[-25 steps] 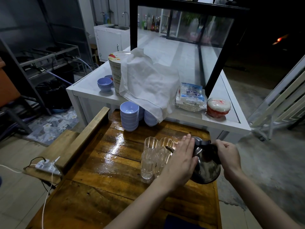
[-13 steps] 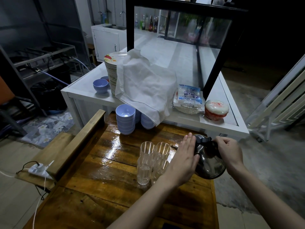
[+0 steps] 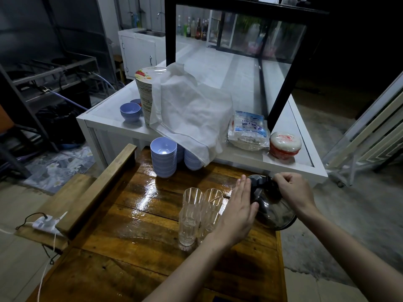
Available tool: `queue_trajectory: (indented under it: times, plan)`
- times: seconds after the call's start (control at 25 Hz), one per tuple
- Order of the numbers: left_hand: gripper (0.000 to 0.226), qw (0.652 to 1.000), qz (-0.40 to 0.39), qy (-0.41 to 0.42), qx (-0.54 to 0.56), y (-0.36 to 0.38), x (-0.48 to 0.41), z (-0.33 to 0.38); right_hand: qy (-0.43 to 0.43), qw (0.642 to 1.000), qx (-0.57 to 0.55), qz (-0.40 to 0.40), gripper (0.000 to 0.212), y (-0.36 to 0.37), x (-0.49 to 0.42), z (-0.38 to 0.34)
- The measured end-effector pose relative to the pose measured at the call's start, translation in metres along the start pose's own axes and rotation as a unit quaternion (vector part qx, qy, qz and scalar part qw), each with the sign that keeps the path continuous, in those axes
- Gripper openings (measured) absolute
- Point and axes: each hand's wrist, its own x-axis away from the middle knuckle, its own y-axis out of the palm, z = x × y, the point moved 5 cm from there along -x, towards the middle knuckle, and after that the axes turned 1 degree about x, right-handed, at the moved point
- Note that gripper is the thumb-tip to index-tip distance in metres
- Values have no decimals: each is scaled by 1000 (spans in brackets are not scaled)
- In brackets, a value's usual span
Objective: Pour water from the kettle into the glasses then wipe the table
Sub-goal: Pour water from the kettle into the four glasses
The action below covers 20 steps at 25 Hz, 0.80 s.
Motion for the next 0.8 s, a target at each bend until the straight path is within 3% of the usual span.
queue_trajectory:
  times: [0.8]
  plan:
    - [65, 998, 54, -23, 25, -3, 1, -6, -106, 992, 62, 4, 38, 3, -7, -40]
